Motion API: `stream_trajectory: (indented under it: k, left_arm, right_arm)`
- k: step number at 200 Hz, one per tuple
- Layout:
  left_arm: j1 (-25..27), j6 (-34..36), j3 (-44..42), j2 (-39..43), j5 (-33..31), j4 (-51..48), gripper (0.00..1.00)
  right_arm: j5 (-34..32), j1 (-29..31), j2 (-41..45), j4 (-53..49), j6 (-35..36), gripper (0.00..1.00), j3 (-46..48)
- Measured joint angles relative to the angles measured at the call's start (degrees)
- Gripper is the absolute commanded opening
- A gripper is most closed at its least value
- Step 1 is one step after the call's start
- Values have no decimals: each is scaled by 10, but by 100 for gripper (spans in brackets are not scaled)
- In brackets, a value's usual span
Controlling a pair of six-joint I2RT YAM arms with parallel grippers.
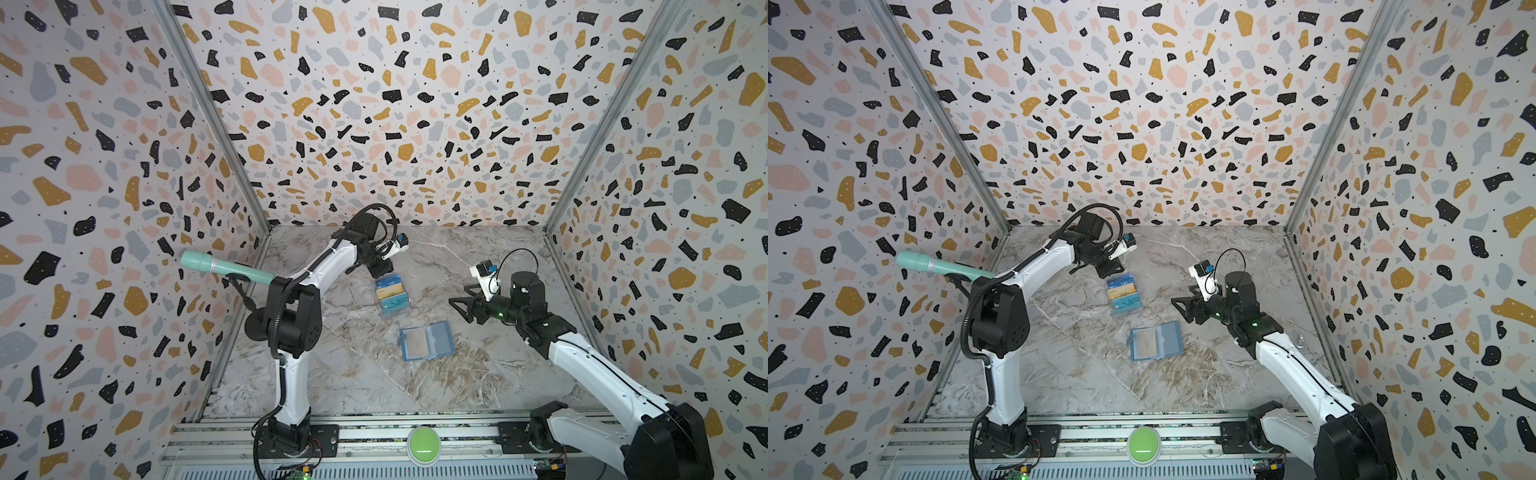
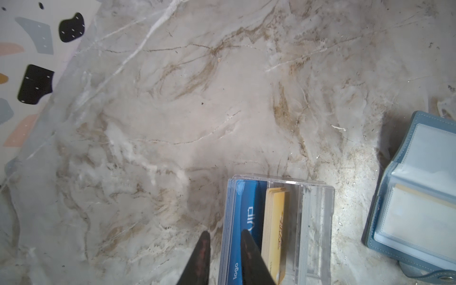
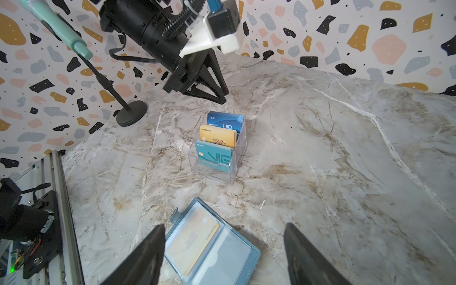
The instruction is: Take the credit cards out of the card holder
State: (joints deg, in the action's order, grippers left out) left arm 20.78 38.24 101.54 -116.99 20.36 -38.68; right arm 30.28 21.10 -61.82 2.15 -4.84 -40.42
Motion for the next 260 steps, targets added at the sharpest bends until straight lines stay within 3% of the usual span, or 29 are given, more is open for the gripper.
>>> stream_trajectory:
  k: [52,116,147,193,214,260]
  left_arm:
    - [-1,-54,-42,57,2,40,33]
    - [13,-242,-289,319,0,186,44]
    - [76,-318,-411,406,-14,209,44]
    - [199,-436,-546,450,-61,274,37]
    - [236,-493,-581,450,-92,321,33]
    - [252,-593,-657,440,-115,426,32]
  right_arm:
    - [-10,0,-7,-14,-9,76,-1]
    - [-23,0,-38,-101,-45,75,-28]
    - [2,0,-69,-136,-52,74,-45]
    - [37,6,-115,-152,-62,68,-46]
    - [0,32,-130,-157,-64,68,-46]
    - [-125,124,-145,-173,-65,67,-58]
